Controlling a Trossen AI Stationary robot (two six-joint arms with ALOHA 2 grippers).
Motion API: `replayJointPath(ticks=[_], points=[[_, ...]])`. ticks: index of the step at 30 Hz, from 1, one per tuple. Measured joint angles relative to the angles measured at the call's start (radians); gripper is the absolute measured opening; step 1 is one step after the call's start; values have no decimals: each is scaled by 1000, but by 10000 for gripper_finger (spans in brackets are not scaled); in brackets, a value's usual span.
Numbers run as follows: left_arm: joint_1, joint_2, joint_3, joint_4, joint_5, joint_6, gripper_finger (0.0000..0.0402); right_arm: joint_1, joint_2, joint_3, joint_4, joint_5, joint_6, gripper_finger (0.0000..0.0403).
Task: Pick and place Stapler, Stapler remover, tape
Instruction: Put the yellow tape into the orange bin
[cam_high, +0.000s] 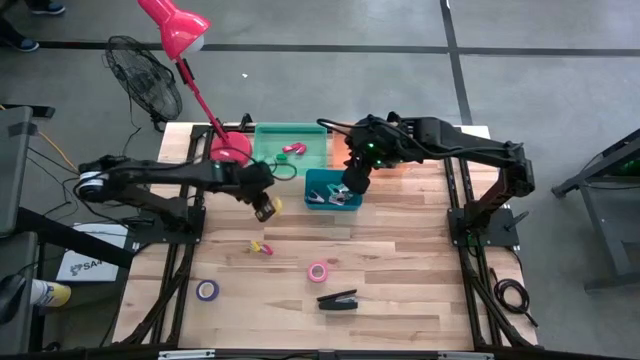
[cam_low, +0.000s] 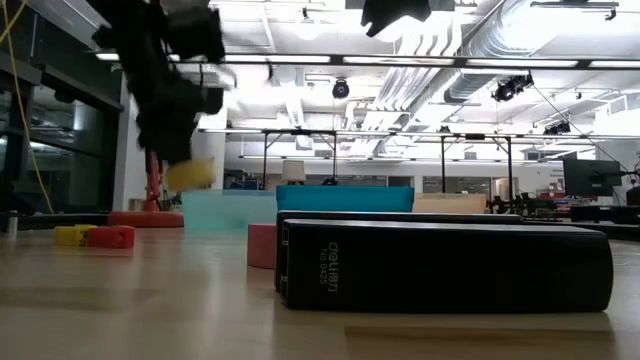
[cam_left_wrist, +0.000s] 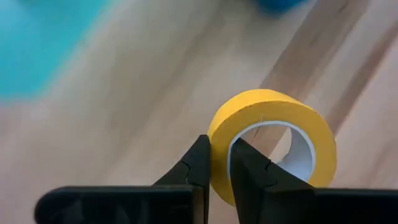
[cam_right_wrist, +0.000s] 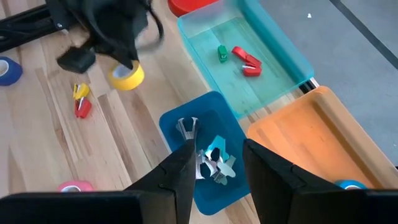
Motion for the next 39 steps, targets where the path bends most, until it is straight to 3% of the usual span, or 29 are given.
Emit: replayJointPath(ticks=[9,14,24,39], points=[[0,-211,155,135,-49,199,31,0,31,0,79,-33,-15,124],[1,-284,202,267,-19,298,31,4,43,0,233,-131,-83,124],[0,-310,238,459,118,330,31,53,92,0,586,-220,-233,124],[0,-311,237,501,132,356,31,86,139,0,699,-276,-212,124]])
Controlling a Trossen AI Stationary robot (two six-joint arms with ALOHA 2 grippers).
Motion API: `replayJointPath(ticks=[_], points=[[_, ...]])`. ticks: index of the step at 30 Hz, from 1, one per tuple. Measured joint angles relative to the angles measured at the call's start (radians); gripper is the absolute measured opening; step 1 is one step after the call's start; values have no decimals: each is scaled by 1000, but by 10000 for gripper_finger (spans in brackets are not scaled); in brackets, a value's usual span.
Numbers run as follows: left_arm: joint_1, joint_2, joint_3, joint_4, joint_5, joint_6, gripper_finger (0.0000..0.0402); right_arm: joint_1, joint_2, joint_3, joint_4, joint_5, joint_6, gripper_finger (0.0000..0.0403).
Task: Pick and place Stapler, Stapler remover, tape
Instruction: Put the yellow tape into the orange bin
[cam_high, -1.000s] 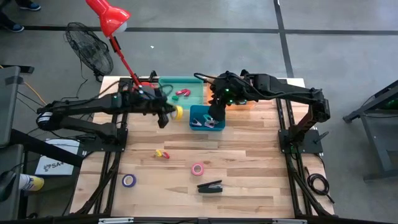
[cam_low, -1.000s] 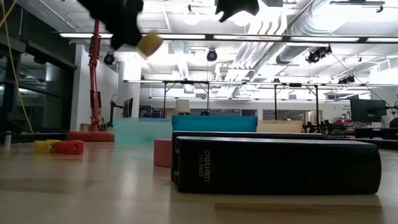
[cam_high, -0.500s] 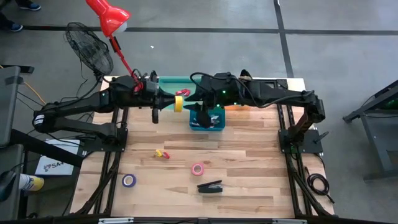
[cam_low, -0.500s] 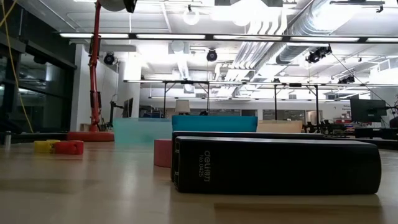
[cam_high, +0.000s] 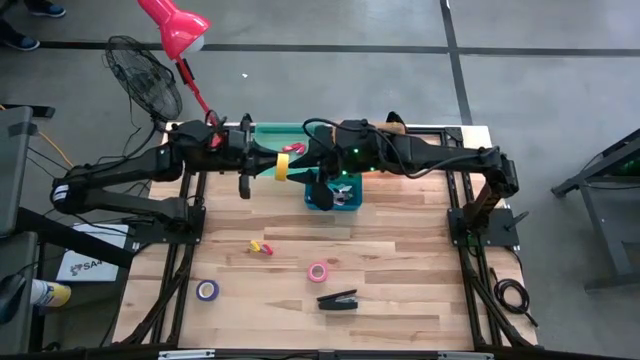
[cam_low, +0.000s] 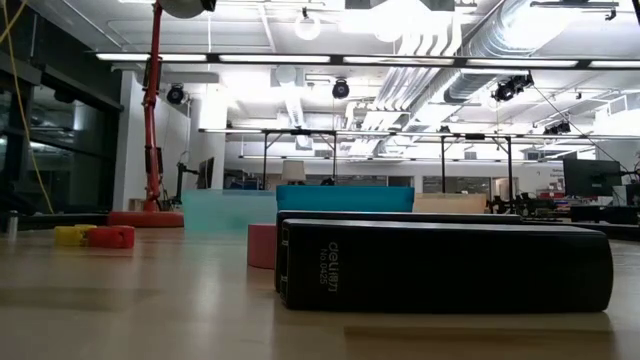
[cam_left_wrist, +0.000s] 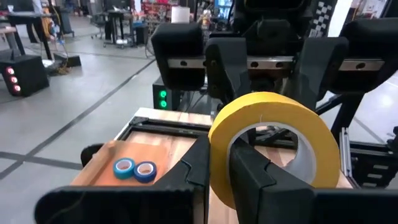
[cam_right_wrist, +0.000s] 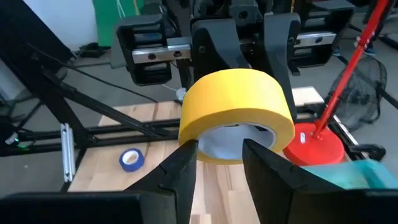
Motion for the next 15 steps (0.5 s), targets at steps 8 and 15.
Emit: replayJointPath(ticks=[8,15], points=[[-1,1,0,3,16,-1,31,-2,0,0,-12,-63,26,124],[0,3,-1,-13,24,-5,31,-1,2,0,-44,-146,53,124]])
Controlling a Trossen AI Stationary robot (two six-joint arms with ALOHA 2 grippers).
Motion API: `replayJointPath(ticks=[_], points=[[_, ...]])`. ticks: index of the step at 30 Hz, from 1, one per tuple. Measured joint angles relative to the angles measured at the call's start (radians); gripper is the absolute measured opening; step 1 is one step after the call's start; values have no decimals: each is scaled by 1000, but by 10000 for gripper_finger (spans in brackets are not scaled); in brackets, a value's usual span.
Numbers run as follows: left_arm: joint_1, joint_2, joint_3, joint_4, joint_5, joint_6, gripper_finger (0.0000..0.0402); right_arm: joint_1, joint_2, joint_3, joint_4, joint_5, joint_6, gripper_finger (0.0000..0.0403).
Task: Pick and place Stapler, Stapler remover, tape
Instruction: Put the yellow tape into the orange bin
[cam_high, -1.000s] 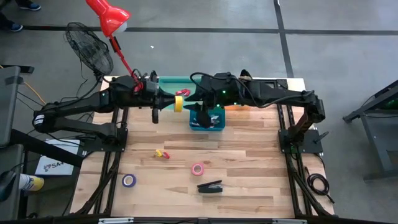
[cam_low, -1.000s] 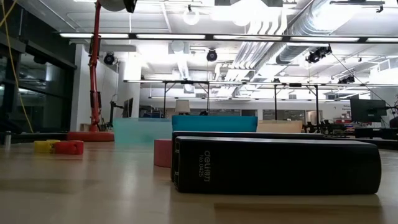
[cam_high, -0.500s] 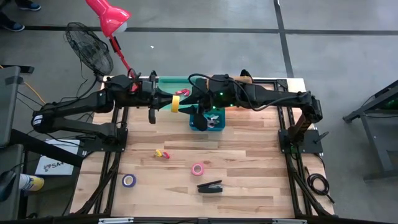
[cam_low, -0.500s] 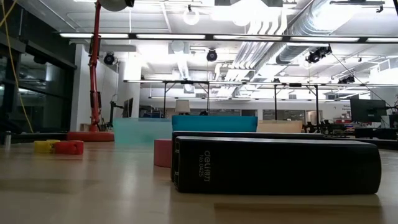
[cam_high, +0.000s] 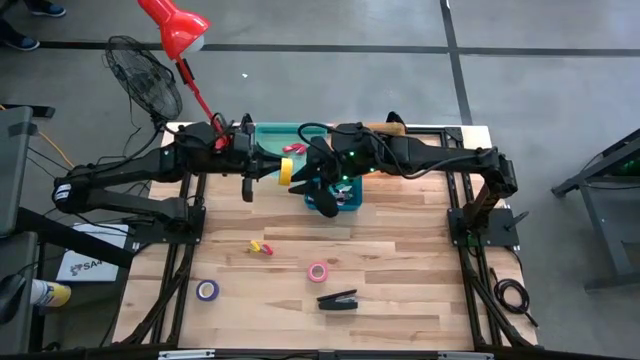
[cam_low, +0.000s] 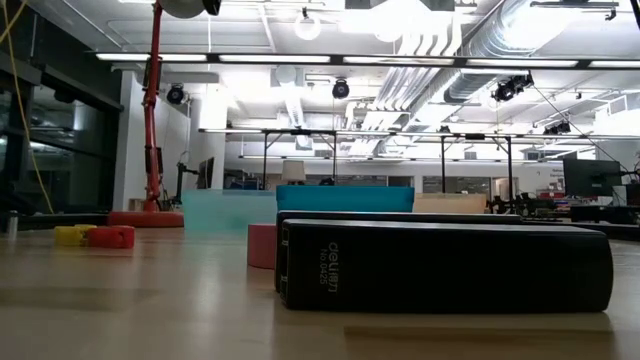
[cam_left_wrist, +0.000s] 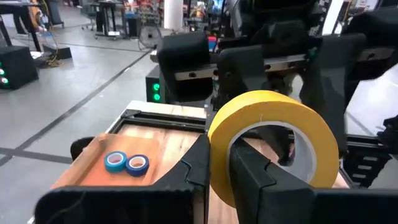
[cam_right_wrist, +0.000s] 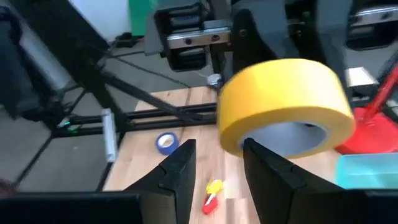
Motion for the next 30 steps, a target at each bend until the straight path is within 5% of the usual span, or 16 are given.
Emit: replayJointPath(ticks=[19,30], points=[[0,4,2,31,-9,-5,31,0,12,-2,125,35,-3,122],[0,4,2,27,-8,-4,31,-5,13,-2,120,37,-6,31]])
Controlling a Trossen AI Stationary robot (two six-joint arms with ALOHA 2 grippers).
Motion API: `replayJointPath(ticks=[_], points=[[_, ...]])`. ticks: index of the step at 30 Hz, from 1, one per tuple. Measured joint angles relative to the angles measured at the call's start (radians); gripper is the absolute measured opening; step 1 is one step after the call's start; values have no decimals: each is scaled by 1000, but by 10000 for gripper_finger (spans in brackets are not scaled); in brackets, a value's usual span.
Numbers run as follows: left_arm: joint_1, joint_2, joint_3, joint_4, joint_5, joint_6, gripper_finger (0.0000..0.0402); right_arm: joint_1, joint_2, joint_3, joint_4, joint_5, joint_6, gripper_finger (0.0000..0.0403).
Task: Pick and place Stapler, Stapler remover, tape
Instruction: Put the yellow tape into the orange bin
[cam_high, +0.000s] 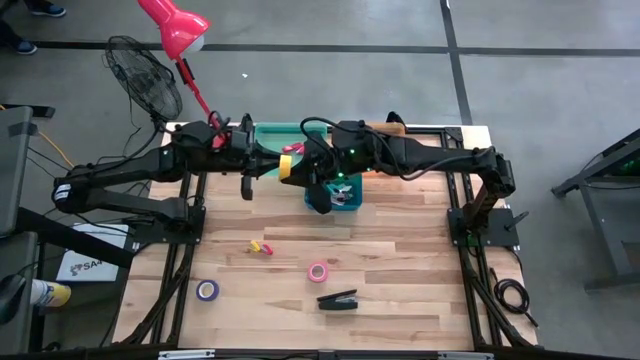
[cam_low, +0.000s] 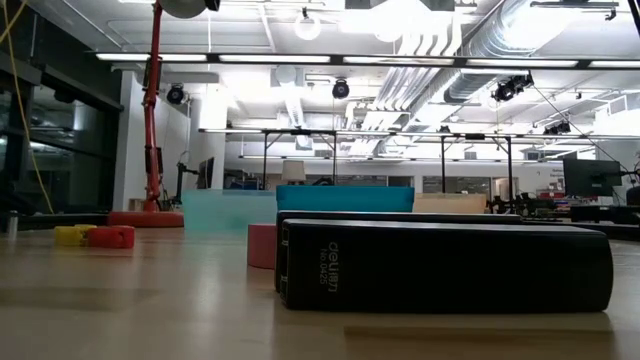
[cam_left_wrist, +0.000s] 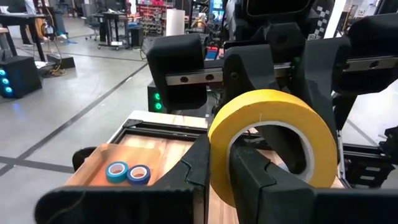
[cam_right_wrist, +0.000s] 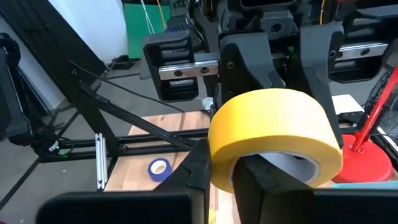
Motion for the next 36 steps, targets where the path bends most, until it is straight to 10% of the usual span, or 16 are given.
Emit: replayJointPath(ticks=[20,36], points=[[1,2,-3,-62,-33,7,214,-55,-2,3,-191,52,117,30],[0,-2,-2,-206,-166,7,229,-304,-2,2,-674,172,233,30]])
